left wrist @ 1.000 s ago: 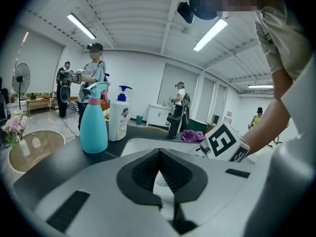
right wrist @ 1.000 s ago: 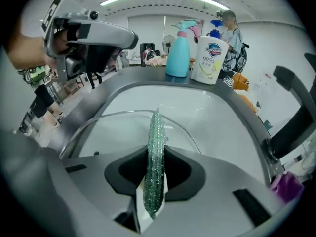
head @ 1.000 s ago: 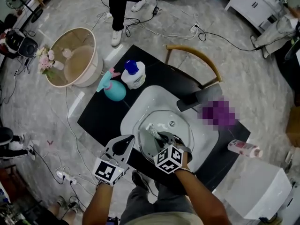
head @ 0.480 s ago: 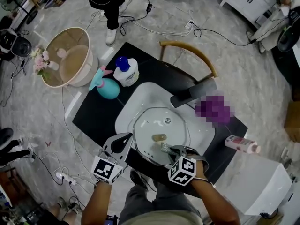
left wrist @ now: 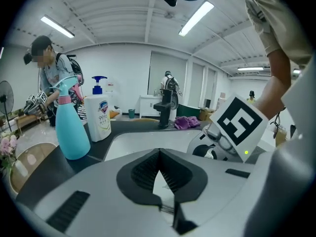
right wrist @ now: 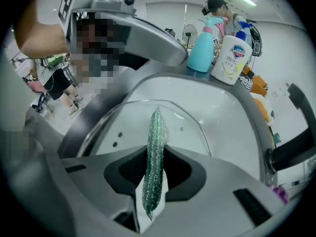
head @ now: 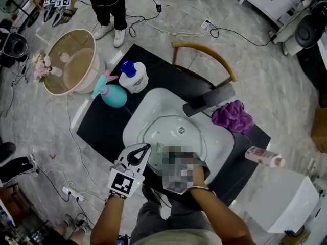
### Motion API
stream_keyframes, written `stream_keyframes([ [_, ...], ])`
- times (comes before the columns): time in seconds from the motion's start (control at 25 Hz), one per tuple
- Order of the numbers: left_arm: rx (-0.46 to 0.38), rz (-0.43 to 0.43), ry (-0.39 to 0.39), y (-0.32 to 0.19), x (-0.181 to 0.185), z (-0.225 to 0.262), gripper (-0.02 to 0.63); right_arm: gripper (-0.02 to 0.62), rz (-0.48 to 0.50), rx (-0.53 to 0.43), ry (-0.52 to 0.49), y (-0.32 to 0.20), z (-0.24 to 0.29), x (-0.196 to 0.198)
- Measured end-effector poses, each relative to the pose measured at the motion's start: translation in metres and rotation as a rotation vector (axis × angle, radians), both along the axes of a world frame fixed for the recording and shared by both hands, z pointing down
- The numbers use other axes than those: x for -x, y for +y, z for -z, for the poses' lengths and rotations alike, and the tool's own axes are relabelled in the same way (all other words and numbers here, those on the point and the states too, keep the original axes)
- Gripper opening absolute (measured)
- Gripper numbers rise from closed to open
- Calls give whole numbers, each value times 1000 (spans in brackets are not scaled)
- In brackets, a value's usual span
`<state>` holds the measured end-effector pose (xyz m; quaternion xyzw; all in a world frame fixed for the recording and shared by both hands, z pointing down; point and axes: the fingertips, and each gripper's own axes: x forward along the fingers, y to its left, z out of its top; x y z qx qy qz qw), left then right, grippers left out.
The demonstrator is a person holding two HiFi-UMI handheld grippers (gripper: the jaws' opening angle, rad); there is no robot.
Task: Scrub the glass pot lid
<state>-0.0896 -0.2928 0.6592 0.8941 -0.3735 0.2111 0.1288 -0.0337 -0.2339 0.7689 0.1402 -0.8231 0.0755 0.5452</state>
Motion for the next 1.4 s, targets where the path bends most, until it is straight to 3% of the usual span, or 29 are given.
stream_keyframes([
  [0.16,22,-13,-8,-7,-10,-8,12,87,-26,14,84,-5,-19,-46],
  [0.36,52,-42,-11,-16,-25,-21,12,87,-40,101,121,27,-9,-87],
  [0.48,66,-49,-14,-20,-31,-27,12,87,16,112,87,54,10,-75],
  [0.64,72,-43,-18,-26,-32,-29,12,89,80,92,-3,65,27,-31],
  [0.84,58,6,-27,-36,-17,-21,12,91,78,60,-40,21,9,9],
  [1.0,46,45,-18,-40,-2,-13,12,91,41,19,-18,-31,-18,17],
  [1.2,50,56,4,-33,4,-8,12,91,-59,-24,60,-82,-49,-14],
  [1.4,77,57,13,-27,8,-16,12,91,-97,12,176,-80,-65,-70],
])
